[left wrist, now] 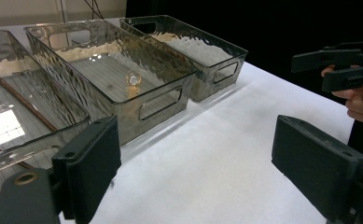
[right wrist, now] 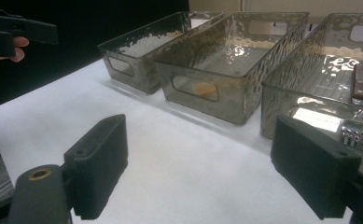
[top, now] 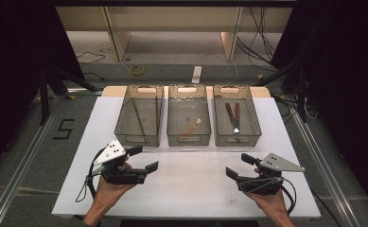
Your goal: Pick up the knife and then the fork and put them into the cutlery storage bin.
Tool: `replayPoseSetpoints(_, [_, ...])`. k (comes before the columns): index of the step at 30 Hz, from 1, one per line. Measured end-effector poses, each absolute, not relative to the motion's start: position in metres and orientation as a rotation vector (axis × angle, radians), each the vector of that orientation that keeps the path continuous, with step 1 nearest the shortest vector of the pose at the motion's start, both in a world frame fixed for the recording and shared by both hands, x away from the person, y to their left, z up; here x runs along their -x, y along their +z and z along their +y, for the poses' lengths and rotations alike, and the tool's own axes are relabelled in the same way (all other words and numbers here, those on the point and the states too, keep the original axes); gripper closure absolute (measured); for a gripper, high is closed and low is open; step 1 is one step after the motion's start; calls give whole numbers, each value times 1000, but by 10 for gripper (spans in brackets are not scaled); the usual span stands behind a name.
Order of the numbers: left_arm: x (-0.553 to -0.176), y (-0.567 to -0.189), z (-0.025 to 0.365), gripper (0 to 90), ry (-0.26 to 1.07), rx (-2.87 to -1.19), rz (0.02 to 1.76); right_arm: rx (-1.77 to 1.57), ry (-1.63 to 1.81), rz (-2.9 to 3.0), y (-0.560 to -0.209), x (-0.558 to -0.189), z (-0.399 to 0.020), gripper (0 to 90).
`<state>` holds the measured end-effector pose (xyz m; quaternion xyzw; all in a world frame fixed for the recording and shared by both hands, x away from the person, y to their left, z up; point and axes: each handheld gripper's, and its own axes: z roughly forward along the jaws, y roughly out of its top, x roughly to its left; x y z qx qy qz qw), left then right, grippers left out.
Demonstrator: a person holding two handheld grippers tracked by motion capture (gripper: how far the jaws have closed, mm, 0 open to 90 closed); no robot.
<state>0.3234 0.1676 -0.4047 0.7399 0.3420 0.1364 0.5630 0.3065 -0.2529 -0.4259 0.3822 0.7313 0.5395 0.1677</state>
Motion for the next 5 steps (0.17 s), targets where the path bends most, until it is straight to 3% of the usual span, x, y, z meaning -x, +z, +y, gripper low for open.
replayPoseSetpoints(5, [-324,-404,168,151,318,-1735,805,-1086,1531,2084,-426,-307,-253,182])
